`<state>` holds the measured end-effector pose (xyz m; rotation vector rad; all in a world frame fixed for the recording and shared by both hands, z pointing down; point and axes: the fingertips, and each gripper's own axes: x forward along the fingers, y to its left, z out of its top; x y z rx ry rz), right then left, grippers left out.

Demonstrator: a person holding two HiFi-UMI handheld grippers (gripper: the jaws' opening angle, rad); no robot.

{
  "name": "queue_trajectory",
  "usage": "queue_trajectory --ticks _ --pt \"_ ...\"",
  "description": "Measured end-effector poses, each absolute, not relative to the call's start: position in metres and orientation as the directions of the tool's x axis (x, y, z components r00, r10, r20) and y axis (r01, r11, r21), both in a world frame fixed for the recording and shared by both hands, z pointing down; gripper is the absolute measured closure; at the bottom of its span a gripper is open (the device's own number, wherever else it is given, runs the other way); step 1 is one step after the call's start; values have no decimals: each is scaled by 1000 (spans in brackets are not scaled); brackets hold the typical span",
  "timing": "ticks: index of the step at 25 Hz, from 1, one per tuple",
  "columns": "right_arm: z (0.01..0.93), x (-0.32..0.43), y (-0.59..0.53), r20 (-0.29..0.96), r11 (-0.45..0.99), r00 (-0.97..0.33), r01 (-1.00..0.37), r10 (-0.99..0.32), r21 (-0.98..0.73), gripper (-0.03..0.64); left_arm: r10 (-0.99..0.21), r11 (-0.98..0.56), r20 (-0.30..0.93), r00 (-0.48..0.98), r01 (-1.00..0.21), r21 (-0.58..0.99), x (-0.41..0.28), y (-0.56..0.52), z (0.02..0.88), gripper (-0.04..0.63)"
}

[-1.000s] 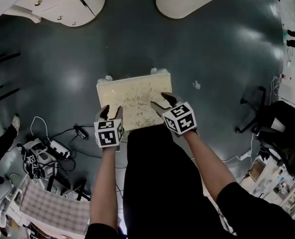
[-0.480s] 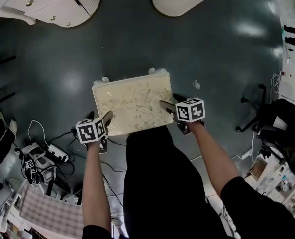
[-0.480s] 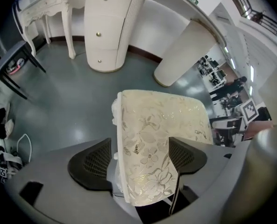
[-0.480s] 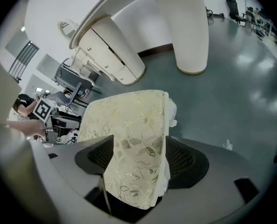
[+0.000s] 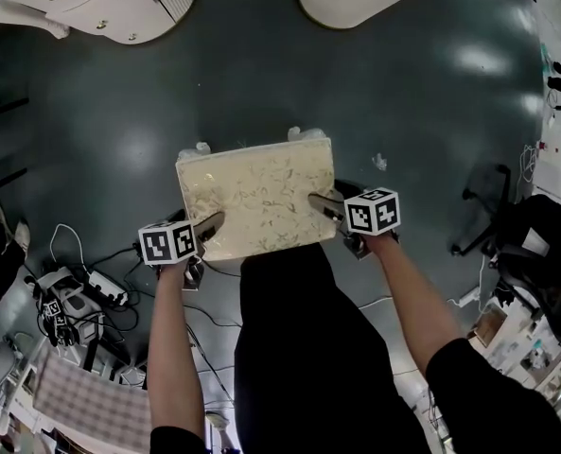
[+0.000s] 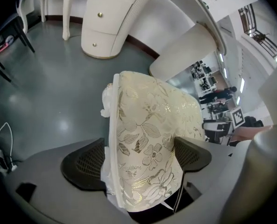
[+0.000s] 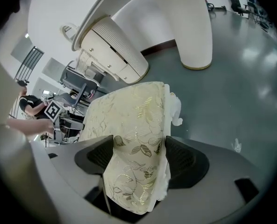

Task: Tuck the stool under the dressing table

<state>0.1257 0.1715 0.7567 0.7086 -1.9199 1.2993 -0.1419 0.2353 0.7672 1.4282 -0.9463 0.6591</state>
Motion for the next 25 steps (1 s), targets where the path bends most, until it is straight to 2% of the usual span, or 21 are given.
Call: queue_trajectory --ticks 10,15,25 --pt "754 123 168 827 357 -551 -799 -113 -484 317 -163 41 850 502 -857 514 -138 228 770 143" --pt "751 123 141 823 343 -538 -820 -185 -458 318 -195 5 851 488 -867 498 -142 191 767 143" --pt "746 114 76 820 362 -530 -823 -216 -437 318 -220 14 861 459 -881 473 -148 130 764 143"
